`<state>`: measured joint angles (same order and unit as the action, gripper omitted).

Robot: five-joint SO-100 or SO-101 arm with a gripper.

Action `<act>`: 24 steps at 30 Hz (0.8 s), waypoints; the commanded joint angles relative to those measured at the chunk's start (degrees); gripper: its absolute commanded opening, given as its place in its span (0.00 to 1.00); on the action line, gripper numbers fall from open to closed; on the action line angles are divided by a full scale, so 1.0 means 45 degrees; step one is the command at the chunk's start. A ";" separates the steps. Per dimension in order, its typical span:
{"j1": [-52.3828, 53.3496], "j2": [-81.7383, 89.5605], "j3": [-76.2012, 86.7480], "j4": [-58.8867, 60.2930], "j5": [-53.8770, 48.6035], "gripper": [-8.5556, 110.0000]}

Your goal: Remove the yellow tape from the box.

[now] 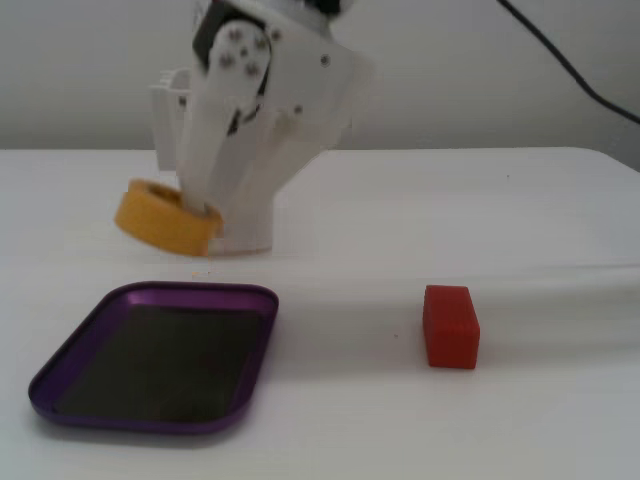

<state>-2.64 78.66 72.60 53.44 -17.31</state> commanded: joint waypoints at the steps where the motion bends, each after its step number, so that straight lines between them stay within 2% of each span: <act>1: 0.0059 0.2246 -0.0938 0.1309 0.0137 0.07; 5: 0.0527 0.3887 -0.0234 0.2461 0.0254 0.07; 10: 0.1973 0.5996 0.3164 0.2637 0.0508 0.07; 17: 0.2891 0.8887 0.9824 -0.0605 0.0332 0.07; 24: 0.2754 1.1621 1.4238 -0.2207 -0.0312 0.07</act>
<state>9.84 124.98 132.36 46.49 -18.19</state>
